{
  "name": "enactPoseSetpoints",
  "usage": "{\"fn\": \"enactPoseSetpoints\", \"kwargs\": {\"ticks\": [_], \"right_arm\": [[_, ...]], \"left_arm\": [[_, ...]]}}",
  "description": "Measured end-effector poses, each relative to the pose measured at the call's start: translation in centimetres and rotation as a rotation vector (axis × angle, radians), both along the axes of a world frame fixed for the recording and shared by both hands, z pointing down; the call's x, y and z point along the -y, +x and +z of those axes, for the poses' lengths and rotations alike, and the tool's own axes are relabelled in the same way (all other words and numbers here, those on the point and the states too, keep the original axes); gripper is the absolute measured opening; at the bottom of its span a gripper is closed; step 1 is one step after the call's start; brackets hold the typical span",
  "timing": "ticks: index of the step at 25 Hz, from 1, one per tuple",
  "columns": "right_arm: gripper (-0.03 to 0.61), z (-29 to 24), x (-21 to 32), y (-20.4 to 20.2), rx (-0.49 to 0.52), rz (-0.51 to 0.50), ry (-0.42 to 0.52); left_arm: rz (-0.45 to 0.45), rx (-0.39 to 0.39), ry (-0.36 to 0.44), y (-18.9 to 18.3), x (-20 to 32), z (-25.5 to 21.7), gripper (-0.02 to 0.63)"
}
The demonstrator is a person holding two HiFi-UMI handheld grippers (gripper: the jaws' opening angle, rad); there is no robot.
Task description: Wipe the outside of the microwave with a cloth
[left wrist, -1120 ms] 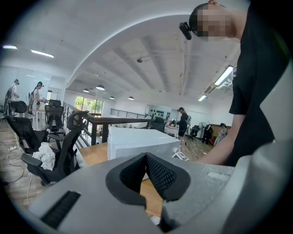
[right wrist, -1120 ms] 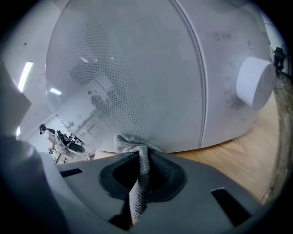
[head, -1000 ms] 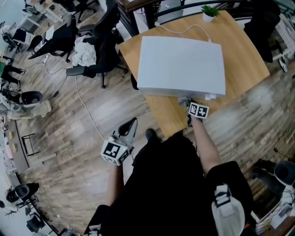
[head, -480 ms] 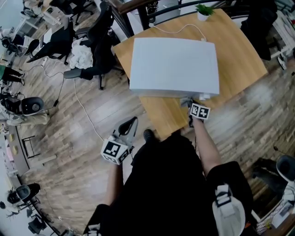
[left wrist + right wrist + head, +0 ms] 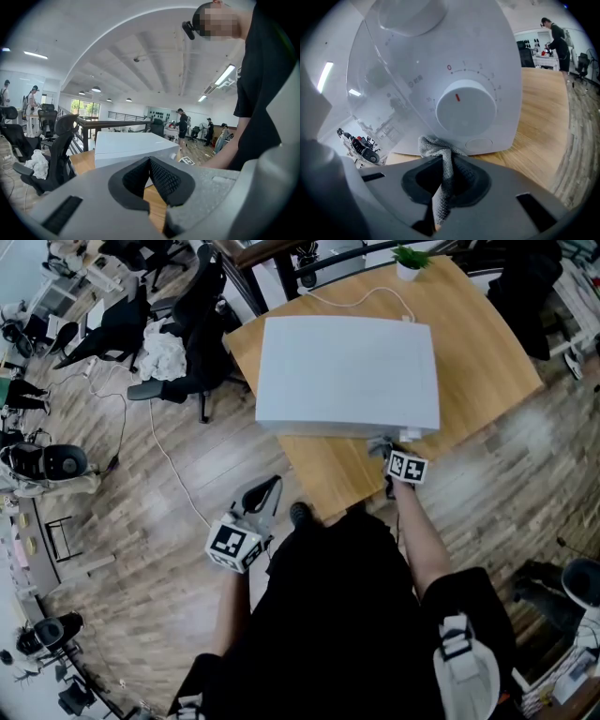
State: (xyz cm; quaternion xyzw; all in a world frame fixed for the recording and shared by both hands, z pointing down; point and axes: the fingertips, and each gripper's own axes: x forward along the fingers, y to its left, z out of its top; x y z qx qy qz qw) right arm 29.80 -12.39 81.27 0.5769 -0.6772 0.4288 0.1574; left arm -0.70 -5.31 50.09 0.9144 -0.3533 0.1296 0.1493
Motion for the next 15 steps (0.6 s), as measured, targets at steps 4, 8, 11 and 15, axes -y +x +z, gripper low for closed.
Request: {"fn": "enactPoseSetpoints", "kwargs": {"ticks": [4,8,11,15], "right_arm": [[0.021,-0.2,-0.6,-0.1,0.004,-0.016,0.008],[0.021,-0.5,-1.8,0.0,0.017,-0.034,0.020],[0.020,-0.7,-2.6,0.0,-0.002,-0.069,0.031],[0.020,-1.9,-3.7,-0.6,-0.028,-0.185,0.057]], "left_arm": [[-0.004,0.006,-0.005,0.1,0.1,-0.1,0.002],[-0.002,-0.010,0.026,0.6,0.2,-0.4,0.002],[0.000,-0.016,0.026,0.9,0.2,-0.2,0.002],[0.012,-0.017,0.020,1.8,0.2,-0.2,0.002]]}}
